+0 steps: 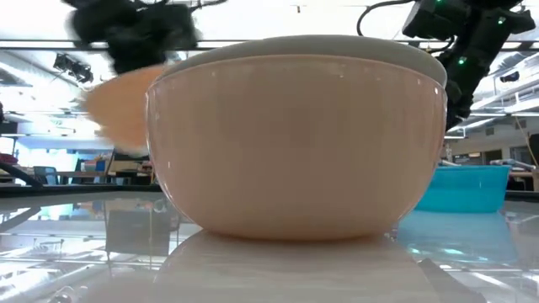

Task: Nest bowls inside each other
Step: Stack the blue patterned bowl on top of the gray bowl

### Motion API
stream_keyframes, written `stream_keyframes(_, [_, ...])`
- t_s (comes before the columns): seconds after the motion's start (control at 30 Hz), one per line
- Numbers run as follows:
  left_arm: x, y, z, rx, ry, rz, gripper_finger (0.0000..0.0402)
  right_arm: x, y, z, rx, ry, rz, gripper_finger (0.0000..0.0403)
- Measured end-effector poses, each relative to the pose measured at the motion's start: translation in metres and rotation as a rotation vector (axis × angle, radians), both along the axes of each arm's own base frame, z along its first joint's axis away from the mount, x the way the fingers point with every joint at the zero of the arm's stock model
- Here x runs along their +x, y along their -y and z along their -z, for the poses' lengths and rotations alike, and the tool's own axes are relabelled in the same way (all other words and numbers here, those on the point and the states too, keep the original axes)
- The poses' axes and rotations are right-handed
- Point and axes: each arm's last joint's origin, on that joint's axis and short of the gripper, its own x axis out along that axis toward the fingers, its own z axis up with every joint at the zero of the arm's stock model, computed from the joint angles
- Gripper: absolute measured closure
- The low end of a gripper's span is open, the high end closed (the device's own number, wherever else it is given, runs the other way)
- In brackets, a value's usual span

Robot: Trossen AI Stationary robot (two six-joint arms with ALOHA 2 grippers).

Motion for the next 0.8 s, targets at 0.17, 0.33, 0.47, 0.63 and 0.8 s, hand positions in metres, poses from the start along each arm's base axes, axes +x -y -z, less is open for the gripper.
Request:
stream_keyframes(0.17, [-0.037,0.007,0.015,-0.086,-0.129,-0.15,0.0388,0.003,0.008,-0.002,-0.037,0.036,0.025,0.0217])
stream_keyframes(0.33, [-0.055,0.017,0.038,-0.113,-0.197,-0.189,0.0388,0.005,0.012,-0.003,0.032,0.082,0.063,0.0217])
stream_keyframes(0.47, [-0.063,0.019,0.056,-0.138,-0.207,-0.213,0.0388,0.008,0.012,-0.004,0.073,0.125,0.075,0.0217])
stream_keyframes(0.63, [-0.065,0.02,0.057,-0.143,-0.212,-0.239,0.0374,0.008,0.009,-0.004,0.165,0.142,0.073,0.0217])
stream_keyframes(0.8, [-0.062,0.02,0.043,-0.098,-0.234,-0.194,0.0319,-0.002,0.001,0.002,0.208,0.046,0.14,0.0217])
